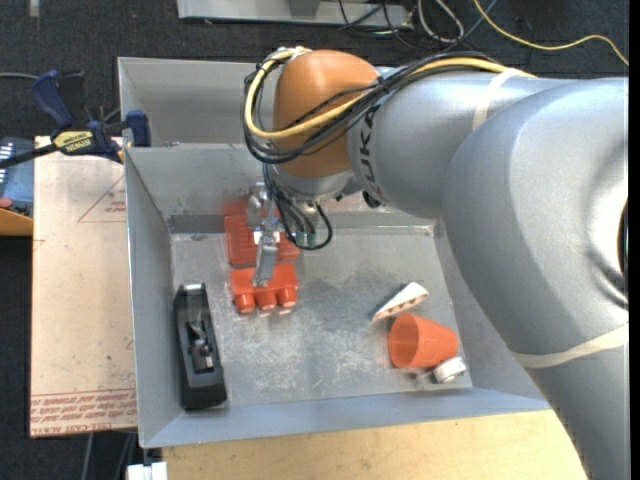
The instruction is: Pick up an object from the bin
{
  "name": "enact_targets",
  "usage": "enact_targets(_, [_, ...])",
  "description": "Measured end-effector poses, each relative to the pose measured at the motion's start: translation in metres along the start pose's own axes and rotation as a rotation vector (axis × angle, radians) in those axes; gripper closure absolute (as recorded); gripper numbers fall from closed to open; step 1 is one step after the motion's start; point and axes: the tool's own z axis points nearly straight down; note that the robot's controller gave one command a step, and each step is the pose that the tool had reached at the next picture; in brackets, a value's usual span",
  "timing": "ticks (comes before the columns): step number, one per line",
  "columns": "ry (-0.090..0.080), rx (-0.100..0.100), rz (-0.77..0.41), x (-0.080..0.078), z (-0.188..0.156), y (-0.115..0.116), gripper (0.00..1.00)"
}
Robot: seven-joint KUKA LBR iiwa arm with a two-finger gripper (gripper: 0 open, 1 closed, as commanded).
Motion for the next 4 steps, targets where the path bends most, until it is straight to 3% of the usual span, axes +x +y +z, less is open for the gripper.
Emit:
enact_targets(1, [-0.006,-0.003,0.008,0.009,0.019,0.005,0.0])
enact_targets(2, [-0.021,-0.008,0.003,0.02,0.027,-0.019,0.0])
enact_targets(3, [-0.022,-0.011,0.027,0.001,0.03,-0.022,0.0])
enact_targets(4, [-0.031,-0.017,0.023,0.017,0.029,-0.01,1.0])
